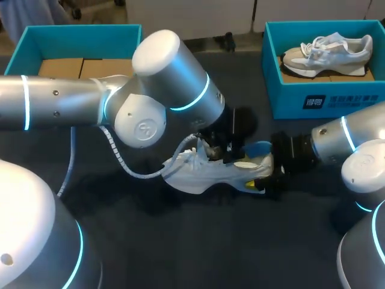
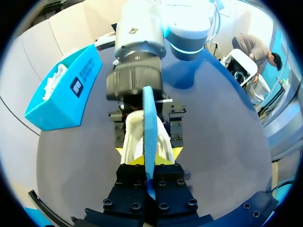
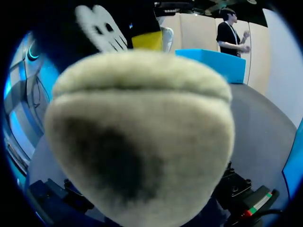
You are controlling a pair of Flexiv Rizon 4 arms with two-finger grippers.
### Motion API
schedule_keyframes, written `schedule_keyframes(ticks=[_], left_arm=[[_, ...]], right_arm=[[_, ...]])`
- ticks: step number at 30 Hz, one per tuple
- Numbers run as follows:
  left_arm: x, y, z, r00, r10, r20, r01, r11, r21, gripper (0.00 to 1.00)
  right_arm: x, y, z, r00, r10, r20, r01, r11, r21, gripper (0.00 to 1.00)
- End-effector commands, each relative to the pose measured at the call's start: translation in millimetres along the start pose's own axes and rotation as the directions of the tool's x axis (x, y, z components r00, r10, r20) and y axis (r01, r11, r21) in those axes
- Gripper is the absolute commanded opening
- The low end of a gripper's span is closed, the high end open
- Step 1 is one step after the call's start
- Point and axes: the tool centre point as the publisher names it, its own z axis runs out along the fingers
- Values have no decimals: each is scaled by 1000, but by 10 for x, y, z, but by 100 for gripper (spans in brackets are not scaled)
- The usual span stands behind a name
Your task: Take the shoe out of the shoebox, open the shoe tongue, remove and reinsert the insole, then place the shoe into the shoebox
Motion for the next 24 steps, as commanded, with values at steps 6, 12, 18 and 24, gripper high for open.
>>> schedule_keyframes(ticks=[6, 12, 18, 24], left_arm=[[-67, -268, -396, 1000, -6, 12, 6, 999, 51, 0], [-160, -566, -592, 999, -26, 28, 23, 991, 130, 0], [-182, -901, -882, 998, -19, 60, 6, 978, 207, 0], [-246, -1186, -1212, 992, -65, 110, 27, 948, 318, 0]], right_arm=[[-1, -11, 34, 1000, 1, 2, -1, 1000, 7, 0], [-1, -11, 34, 1000, 1, 2, -1, 1000, 7, 0], [-1, -11, 34, 1000, 1, 2, -1, 1000, 7, 0], [-1, -11, 34, 1000, 1, 2, -1, 1000, 7, 0]])
